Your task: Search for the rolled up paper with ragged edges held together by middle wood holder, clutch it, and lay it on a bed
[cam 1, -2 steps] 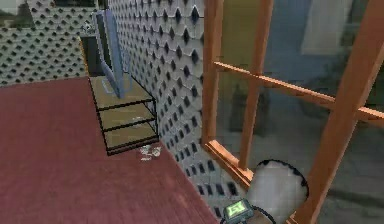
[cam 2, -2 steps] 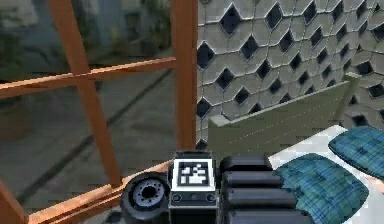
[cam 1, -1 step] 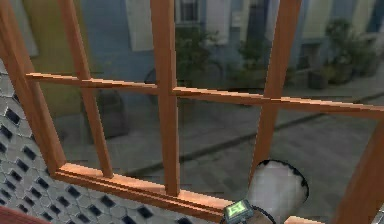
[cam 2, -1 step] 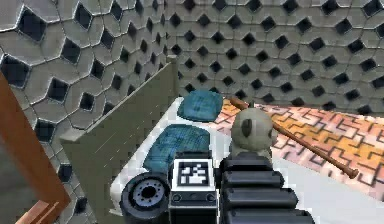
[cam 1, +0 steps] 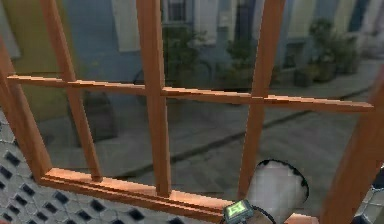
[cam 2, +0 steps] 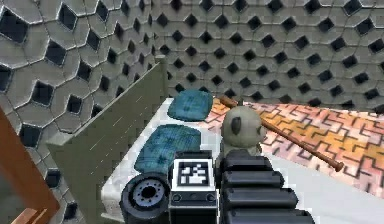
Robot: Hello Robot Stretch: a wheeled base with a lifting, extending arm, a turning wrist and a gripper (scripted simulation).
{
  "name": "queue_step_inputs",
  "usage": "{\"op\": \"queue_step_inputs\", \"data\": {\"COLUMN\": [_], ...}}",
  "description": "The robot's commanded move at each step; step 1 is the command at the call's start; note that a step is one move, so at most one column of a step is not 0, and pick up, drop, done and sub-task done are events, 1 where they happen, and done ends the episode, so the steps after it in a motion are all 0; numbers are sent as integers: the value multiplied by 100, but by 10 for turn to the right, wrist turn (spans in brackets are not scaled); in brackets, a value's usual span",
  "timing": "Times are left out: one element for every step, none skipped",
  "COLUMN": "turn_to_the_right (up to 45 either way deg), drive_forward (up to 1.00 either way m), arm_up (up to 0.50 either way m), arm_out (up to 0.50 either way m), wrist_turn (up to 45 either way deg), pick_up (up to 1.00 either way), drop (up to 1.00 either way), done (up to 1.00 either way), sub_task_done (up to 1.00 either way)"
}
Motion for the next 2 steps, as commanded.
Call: {"op": "queue_step_inputs", "data": {"turn_to_the_right": [-450,-450], "drive_forward": [0,0], "arm_up": [0,0], "arm_out": [0,0], "wrist_turn": [0,0], "pick_up": [0,0], "drop": [0,0], "done": [0,0], "sub_task_done": [0,0]}}
